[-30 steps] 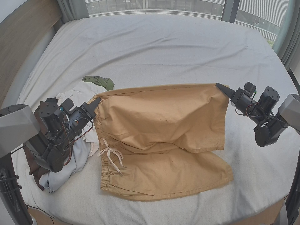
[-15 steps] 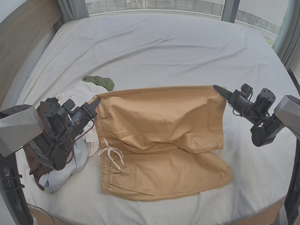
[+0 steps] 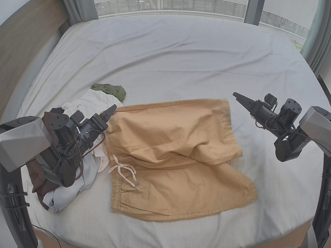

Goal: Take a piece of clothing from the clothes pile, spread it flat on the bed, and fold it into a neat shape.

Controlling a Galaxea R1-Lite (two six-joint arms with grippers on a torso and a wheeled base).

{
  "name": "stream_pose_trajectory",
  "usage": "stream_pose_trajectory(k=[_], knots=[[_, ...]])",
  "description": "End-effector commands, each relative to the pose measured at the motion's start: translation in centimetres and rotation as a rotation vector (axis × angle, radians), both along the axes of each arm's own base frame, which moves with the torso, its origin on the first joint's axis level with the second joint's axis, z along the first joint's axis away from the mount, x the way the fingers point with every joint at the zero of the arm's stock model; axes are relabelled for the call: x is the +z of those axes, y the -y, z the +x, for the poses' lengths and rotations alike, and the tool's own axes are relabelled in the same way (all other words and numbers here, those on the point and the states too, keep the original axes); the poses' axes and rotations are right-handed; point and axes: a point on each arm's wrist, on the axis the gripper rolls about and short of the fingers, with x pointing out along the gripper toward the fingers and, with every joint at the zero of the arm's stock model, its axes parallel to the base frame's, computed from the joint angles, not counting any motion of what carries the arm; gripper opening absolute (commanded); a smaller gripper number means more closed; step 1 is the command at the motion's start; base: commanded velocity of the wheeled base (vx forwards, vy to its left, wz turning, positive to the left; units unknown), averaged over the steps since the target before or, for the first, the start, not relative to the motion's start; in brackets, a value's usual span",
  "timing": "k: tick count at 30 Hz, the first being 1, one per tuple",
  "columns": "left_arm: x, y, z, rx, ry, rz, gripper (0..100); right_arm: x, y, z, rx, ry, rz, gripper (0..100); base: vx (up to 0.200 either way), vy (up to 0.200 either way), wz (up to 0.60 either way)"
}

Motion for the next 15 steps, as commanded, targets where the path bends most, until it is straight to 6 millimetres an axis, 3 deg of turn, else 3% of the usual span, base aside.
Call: stream_pose_trajectory(k=[1,7,10,15], knots=[[-0.6,0.2,0.1,-0.002,-0.012,0.005,100,-1.1,0.6,-1.0,-0.014,-0.052,-0.012,100,0.000,0.000,0.00],[-0.7,-0.2,-0.4,0.007,-0.028,0.018,100,-2.1,0.8,-4.1,-0.031,-0.107,-0.084,100,0.000,0.000,0.00],[-1.4,-0.5,-2.9,-0.007,-0.097,0.053,100,-3.6,0.7,-6.9,-0.026,-0.177,-0.137,100,0.000,0.000,0.00],[-1.1,-0.9,-4.2,-0.019,-0.111,0.077,100,-5.1,1.1,-8.4,-0.037,-0.228,-0.182,100,0.000,0.000,0.00]])
